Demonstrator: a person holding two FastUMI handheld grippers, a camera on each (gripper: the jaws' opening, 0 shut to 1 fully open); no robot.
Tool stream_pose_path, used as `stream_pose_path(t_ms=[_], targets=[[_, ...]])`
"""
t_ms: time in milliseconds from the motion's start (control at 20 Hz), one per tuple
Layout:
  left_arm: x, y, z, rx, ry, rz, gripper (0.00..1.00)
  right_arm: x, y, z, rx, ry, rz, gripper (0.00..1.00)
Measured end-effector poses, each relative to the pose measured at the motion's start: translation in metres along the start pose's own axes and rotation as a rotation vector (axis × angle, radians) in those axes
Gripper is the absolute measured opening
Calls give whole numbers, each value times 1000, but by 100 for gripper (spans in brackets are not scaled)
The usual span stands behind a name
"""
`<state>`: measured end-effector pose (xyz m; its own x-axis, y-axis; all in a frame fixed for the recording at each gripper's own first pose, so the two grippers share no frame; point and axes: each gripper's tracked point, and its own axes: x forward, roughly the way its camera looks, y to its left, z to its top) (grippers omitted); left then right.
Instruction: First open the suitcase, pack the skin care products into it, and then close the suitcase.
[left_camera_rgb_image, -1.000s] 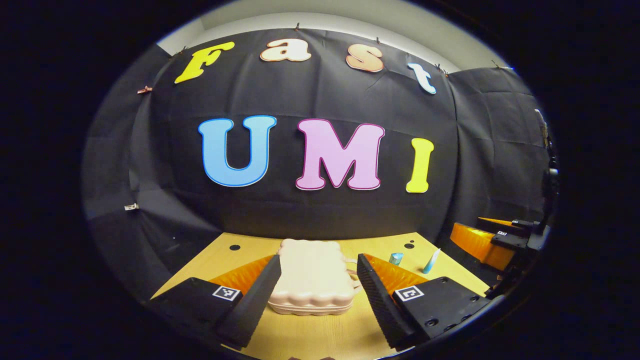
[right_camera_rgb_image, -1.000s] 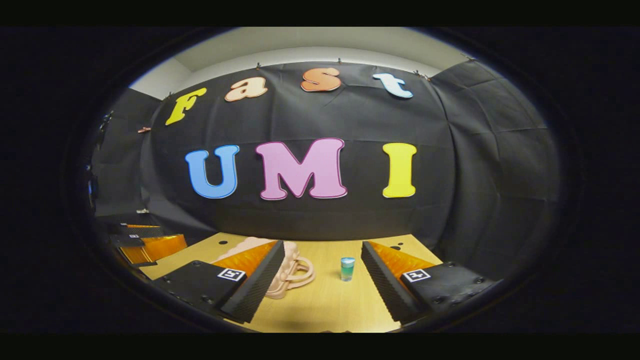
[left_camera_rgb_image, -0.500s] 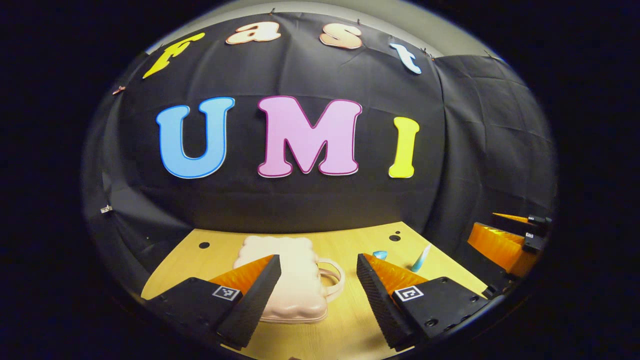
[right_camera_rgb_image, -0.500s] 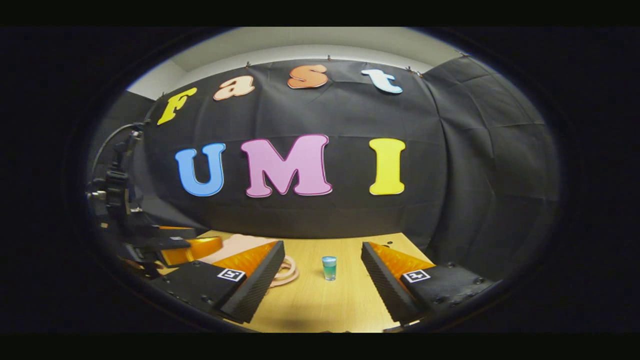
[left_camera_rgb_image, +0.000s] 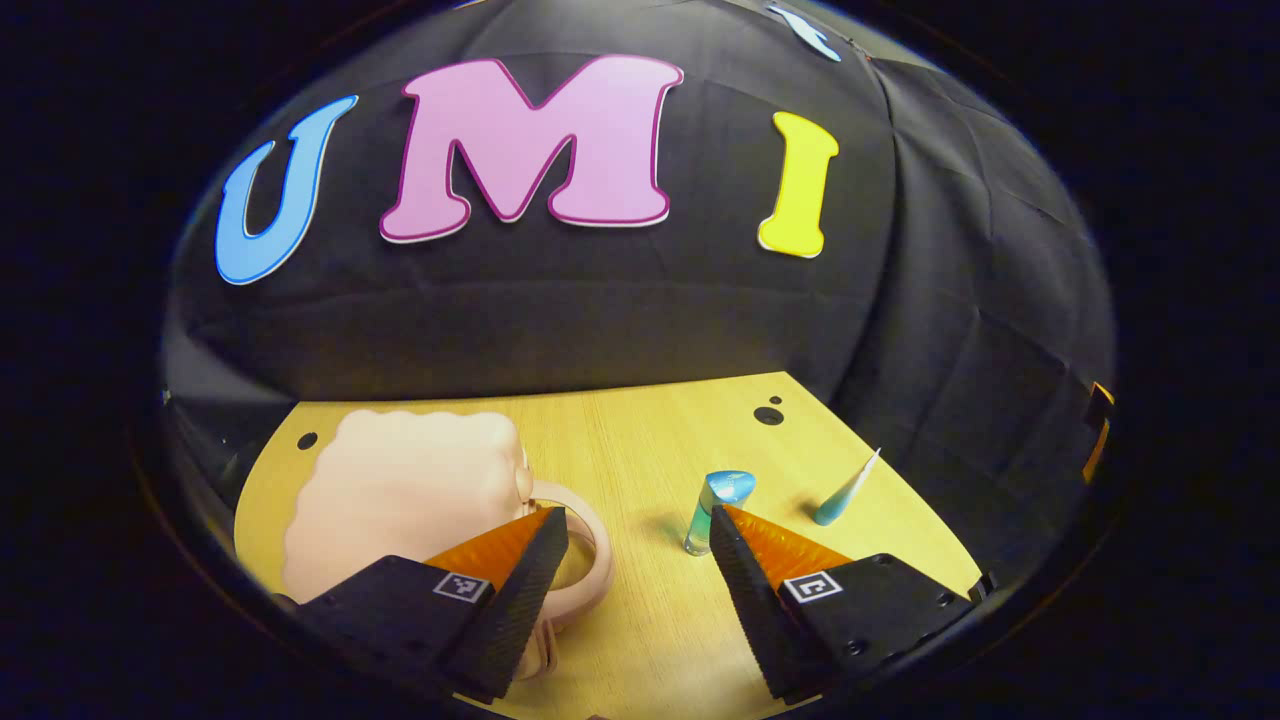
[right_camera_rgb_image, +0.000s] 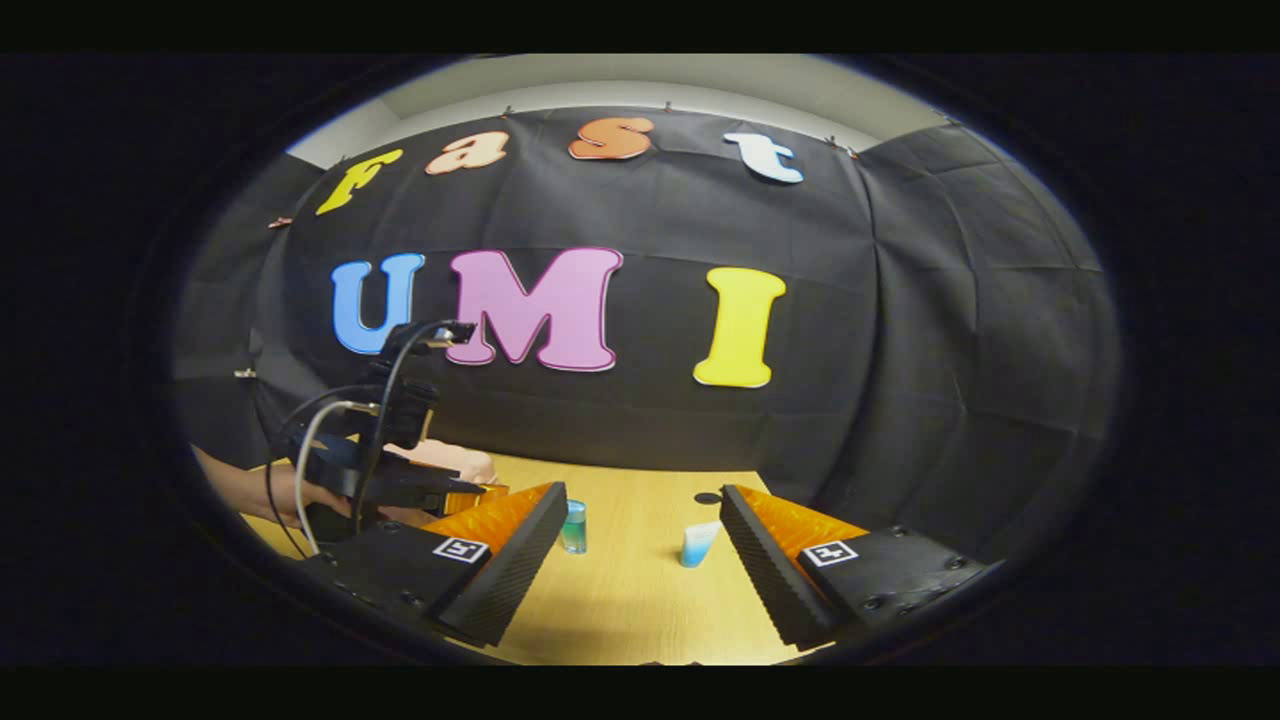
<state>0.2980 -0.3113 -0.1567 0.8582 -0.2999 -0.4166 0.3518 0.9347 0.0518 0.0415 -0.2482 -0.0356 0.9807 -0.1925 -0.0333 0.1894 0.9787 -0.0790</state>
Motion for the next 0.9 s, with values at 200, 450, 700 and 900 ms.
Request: stream_pose_path(t_ms=[200, 450, 700, 900], targets=[[47, 7, -35, -43, 145, 66, 88, 15, -26, -30, 31, 78, -23, 98], [77, 15, -69, -110, 277, 137, 73, 28, -54, -37, 54, 91, -85, 98], [82, 30, -73, -109, 324, 209, 25, 31, -54, -46, 49, 112, -79, 98], [72, 25, -46, -35, 303, 191, 15, 33, -41, -52, 53, 132, -41, 98]])
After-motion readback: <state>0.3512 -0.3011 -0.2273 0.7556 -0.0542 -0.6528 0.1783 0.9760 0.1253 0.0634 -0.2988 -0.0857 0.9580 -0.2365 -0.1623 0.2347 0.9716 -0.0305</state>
